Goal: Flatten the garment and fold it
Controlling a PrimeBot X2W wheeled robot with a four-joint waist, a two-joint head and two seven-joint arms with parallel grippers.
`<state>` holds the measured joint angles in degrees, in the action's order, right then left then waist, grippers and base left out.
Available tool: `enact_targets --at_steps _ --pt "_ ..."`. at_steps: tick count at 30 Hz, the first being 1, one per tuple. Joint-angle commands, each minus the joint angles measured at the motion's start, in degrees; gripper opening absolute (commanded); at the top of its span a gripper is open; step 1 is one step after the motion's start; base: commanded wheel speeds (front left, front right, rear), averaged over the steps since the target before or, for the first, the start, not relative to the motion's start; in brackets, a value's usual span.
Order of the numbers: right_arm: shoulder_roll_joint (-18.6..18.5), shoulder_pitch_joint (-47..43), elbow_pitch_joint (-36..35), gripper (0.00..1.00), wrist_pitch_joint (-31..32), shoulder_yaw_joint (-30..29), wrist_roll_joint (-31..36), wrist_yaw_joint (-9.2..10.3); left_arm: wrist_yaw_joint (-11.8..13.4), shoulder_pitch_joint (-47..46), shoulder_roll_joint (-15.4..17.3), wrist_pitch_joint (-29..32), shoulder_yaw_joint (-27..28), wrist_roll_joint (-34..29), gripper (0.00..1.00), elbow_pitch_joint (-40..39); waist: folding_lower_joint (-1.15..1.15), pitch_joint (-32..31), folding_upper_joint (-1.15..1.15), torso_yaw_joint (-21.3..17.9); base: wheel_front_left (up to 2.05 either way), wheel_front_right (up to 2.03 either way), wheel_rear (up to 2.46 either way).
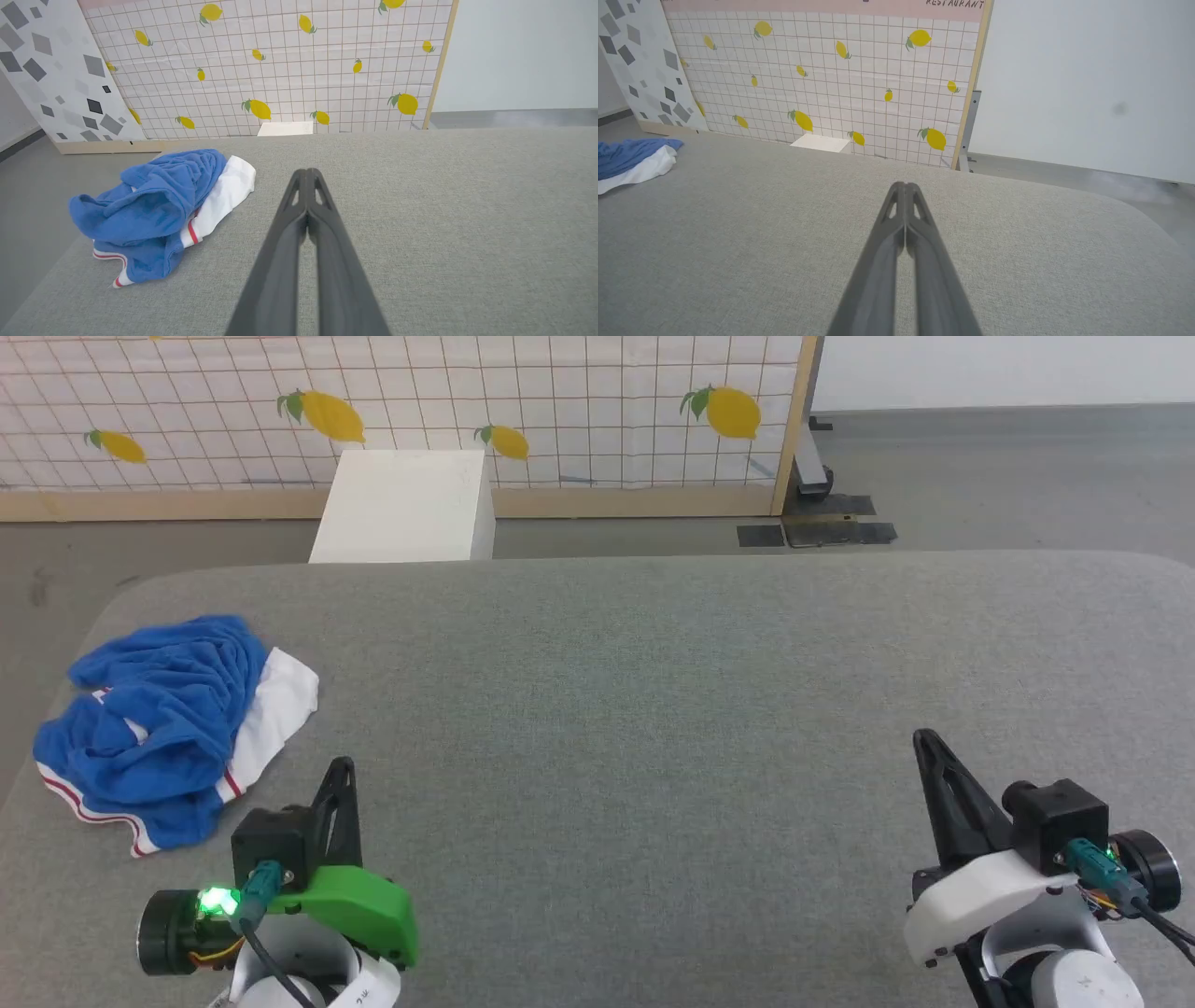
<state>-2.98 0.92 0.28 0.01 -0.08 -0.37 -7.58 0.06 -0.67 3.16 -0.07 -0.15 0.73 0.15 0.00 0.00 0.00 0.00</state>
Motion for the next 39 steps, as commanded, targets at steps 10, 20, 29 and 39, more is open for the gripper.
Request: enact_targets --at_steps 10,20,29,39 --pt "0.1 -0.9 -0.3 0.00 0.0 0.1 0.4 0.09 -0.1 0.7 -0.3 0.1 0.1 -0.7 0.00 -0.1 0.00 0.0 0.00 0.0 0.00 0.00 0.00" --pt "0.1 -0.9 -0.3 0.00 0.0 0.1 0.4 0.09 -0.1 0.7 -0.3 0.1 0.1 -0.7 0.00 -0.1 0.00 0.0 0.00 0.0 0.00 0.00 0.00" --pt "0.1 -0.9 -0.3 0.00 0.0 0.1 0.4 0.09 -0.1 0.7 -0.3 0.1 0.1 -0.7 0.00 -0.1 0.00 0.0 0.00 0.0 0.00 0.00 0.00" --pt "0.1 -0.9 -0.3 0.00 0.0 0.1 0.4 0.09 -0.1 0.7 -0.3 0.1 0.1 -0.7 0.00 -0.1 0.00 0.0 0.00 0.0 0.00 0.00 0.00"
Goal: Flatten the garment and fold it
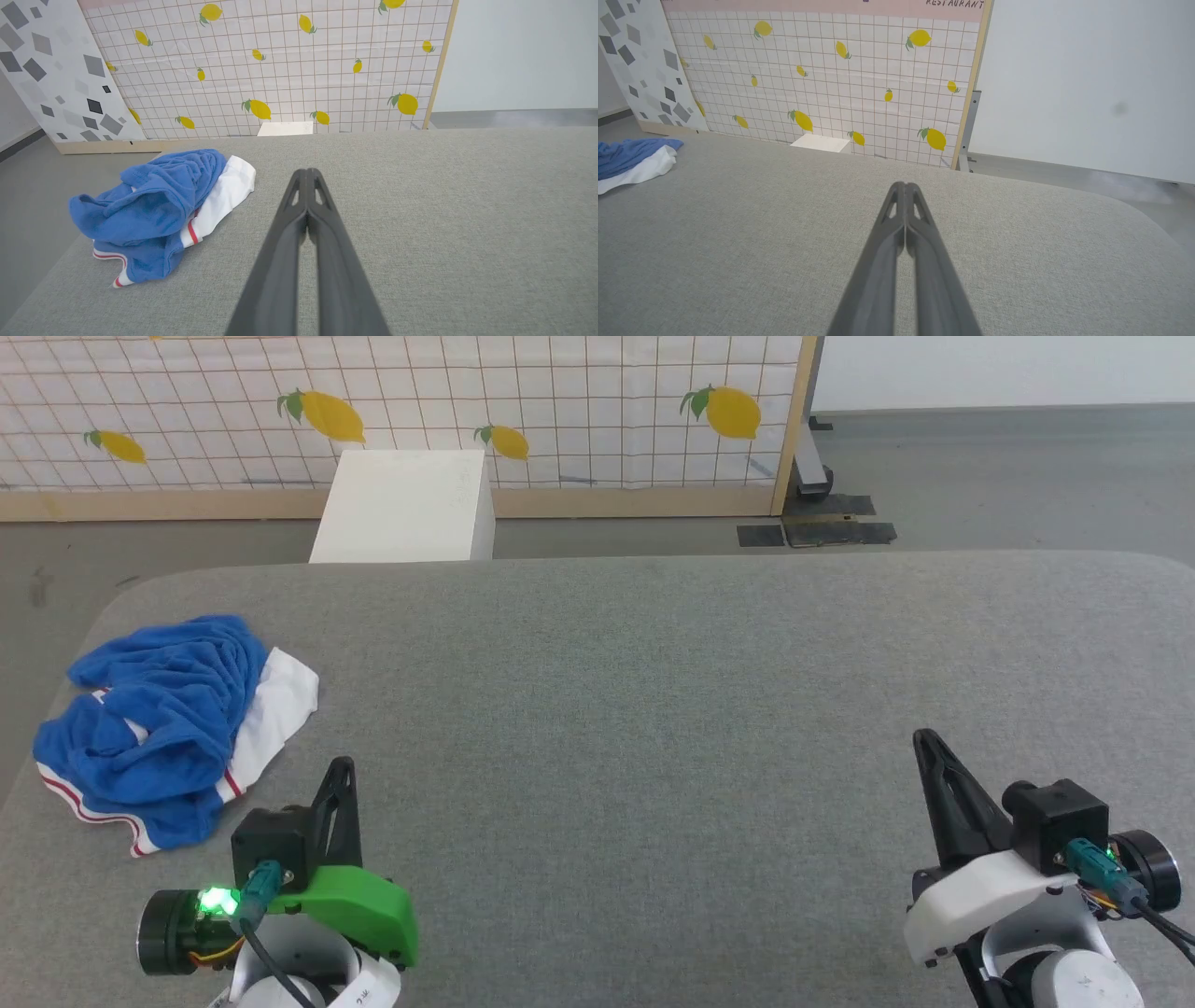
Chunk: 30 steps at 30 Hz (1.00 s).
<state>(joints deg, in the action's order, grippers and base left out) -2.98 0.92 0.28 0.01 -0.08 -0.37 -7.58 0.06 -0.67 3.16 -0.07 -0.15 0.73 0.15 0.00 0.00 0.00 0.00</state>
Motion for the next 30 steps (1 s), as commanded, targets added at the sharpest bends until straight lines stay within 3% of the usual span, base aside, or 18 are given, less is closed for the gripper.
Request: enact_targets --at_steps 1,2,3,30 --pt "0.0 0.0 0.0 1.00 0.0 0.0 0.0 0.00 0.0 0.0 0.0 0.0 0.0 0.0 1.00 0.0 0.00 0.0 0.00 0.0 0.00 0.00 0.00" --pt "0.0 0.0 0.0 0.00 0.0 0.0 0.0 0.00 0.0 0.0 0.0 0.0 0.0 0.1 0.00 0.0 0.00 0.0 0.00 0.0 0.00 0.00 0.00" --pt "0.0 0.0 0.1 1.00 0.0 0.0 0.0 0.00 0.0 0.0 0.0 0.0 -0.1 0.1 1.00 0.0 0.00 0.0 0.00 0.0 0.00 0.00 0.00" --pt "0.0 -0.4 2.5 1.00 -2.9 -1.3 -3.3 0.02 -0.3 -0.4 0.0 -2.9 -1.5 2.5 1.00 2.5 0.00 0.1 0.00 0.1 0.00 0.00 0.00"
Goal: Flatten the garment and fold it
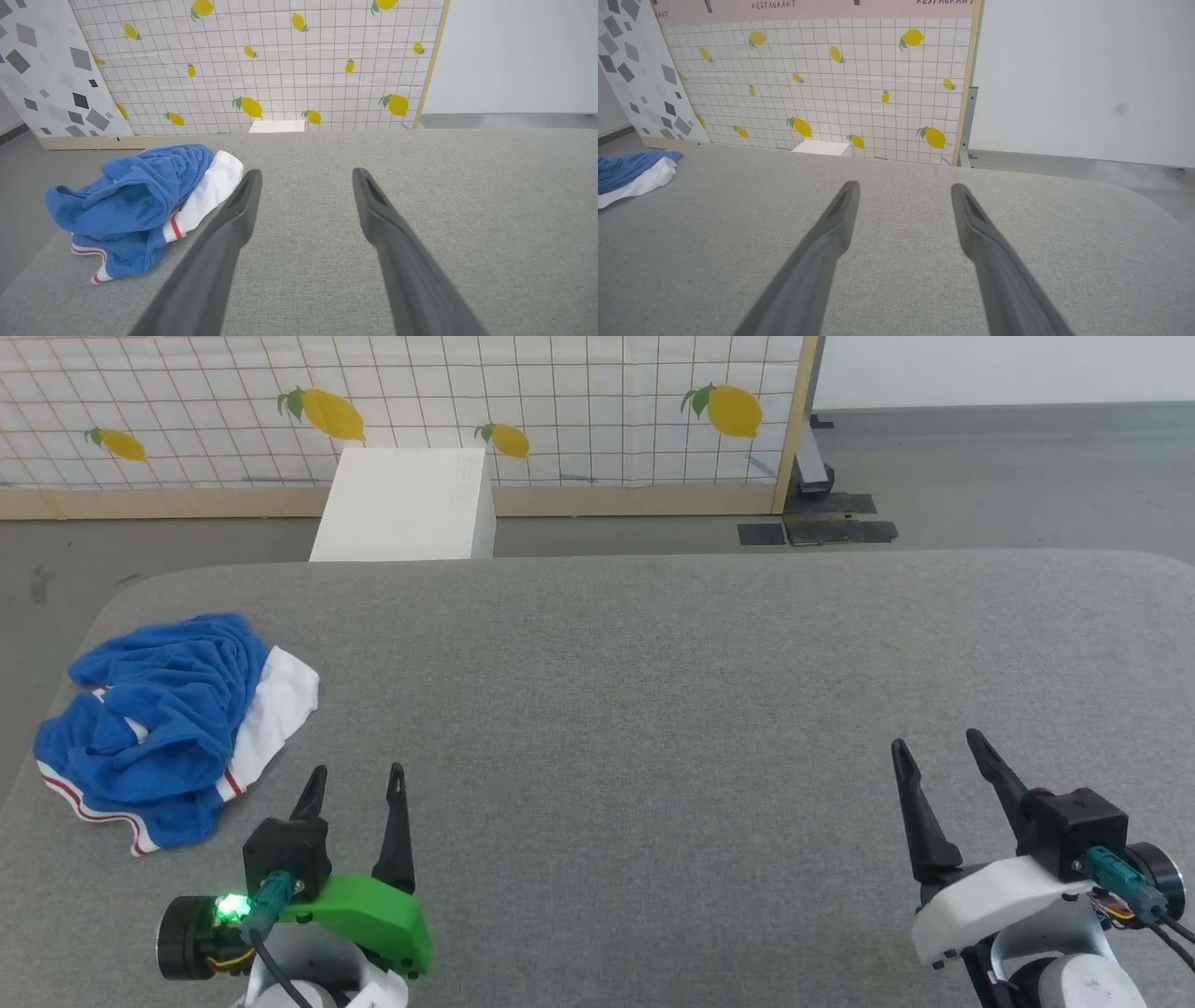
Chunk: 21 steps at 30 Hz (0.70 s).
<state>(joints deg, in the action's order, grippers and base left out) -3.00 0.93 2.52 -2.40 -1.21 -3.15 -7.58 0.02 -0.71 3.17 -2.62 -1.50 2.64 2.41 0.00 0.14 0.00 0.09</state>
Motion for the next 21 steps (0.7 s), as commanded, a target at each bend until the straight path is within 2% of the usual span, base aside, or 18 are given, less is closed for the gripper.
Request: enact_targets --at_steps 1,21 --pt "0.0 -0.4 0.4 1.00 -0.7 -0.2 -0.6 0.02 -0.3 -0.4 -0.1 -0.5 -0.2 0.7 1.00 0.3 0.00 0.0 0.00 0.0 0.00 0.00 0.00" --pt "0.0 -0.6 2.4 1.00 -3.3 -1.6 -2.4 0.03 -0.5 -0.7 -0.1 -3.1 -1.0 2.2 1.00 2.6 0.00 0.3 0.00 0.2 0.00 0.00 0.00"
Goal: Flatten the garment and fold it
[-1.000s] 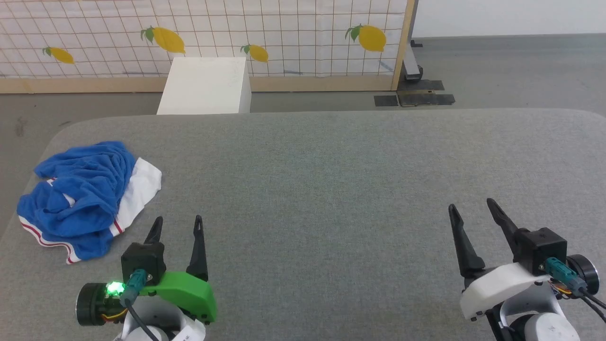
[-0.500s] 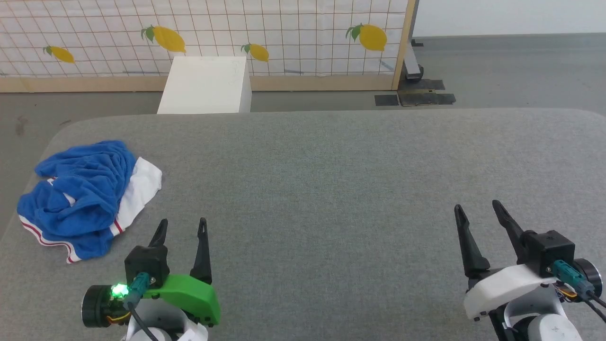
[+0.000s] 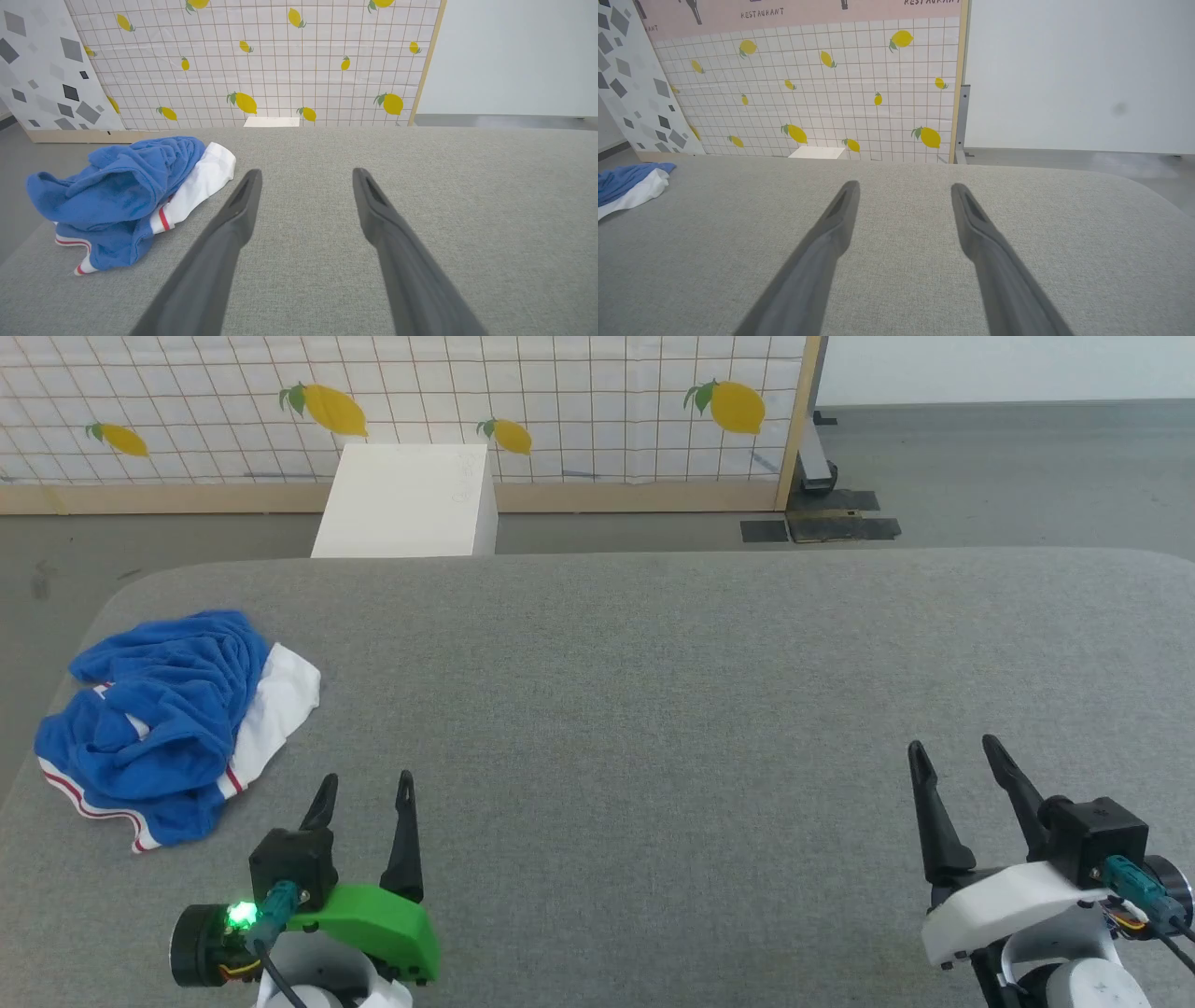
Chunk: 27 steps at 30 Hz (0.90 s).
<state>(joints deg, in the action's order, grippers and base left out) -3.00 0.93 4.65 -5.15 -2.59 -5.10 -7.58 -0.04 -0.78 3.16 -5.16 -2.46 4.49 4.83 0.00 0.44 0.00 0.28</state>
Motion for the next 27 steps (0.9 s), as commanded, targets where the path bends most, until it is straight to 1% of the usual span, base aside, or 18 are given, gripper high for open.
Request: enact_targets --at_steps 1,27 --pt "0.0 -0.7 0.4 1.00 -0.6 -0.3 -0.6 0.03 -0.4 -0.7 -0.1 -0.7 -0.1 0.5 1.00 0.3 0.00 0.0 0.00 0.0 0.00 0.00 0.00" --pt "0.1 -1.2 3.2 1.00 -3.7 -1.8 -2.6 0.05 -0.5 -1.0 -0.2 -3.7 -0.8 2.6 1.00 2.8 0.00 0.4 0.00 0.2 0.00 0.00 0.00"
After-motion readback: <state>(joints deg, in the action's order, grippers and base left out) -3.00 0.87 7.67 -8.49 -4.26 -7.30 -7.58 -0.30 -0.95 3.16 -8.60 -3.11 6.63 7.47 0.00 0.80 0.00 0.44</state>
